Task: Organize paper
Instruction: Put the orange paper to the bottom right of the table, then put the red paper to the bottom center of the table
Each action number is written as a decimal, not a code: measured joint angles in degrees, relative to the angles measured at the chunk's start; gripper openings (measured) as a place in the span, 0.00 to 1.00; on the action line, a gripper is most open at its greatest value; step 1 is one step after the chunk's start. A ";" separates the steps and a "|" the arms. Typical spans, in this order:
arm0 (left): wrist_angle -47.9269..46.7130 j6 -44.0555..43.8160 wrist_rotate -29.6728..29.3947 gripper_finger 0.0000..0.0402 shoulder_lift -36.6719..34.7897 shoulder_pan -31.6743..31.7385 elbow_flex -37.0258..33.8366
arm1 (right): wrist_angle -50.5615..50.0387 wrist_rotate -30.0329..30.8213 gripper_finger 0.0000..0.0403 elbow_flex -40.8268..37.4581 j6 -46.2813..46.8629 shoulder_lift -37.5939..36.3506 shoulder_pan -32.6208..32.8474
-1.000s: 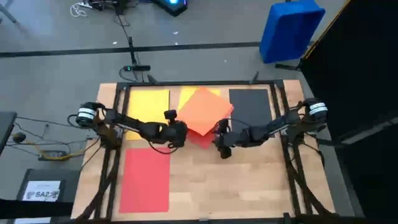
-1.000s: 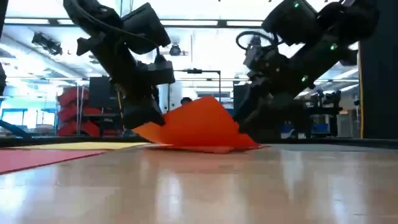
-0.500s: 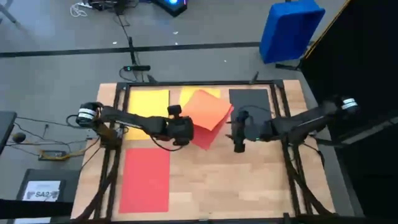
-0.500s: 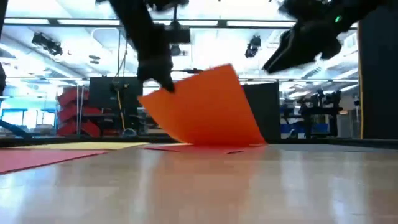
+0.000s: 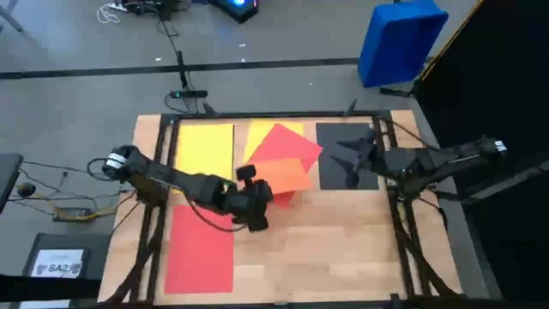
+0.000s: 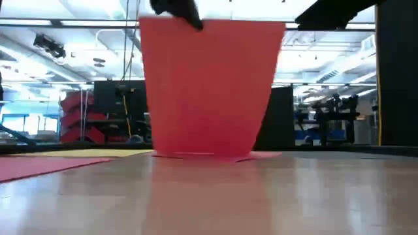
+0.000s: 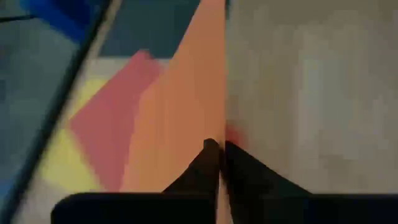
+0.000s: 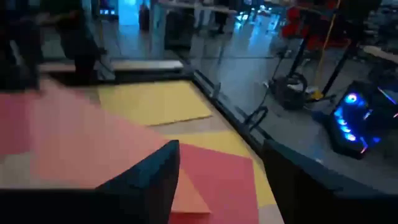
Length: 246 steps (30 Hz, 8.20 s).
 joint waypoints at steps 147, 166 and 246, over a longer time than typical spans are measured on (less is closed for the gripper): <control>25.72 13.65 27.88 0.33 5.33 30.67 -23.58 | 17.70 -19.92 0.59 0.04 -19.59 51.13 -9.09; 17.47 4.77 19.68 0.33 5.41 33.26 -23.54 | 20.39 -24.12 0.66 0.07 -19.70 54.87 -7.41; 19.10 1.91 23.65 0.33 11.72 31.36 -22.80 | 34.42 -8.58 0.34 0.07 -33.28 59.46 -8.02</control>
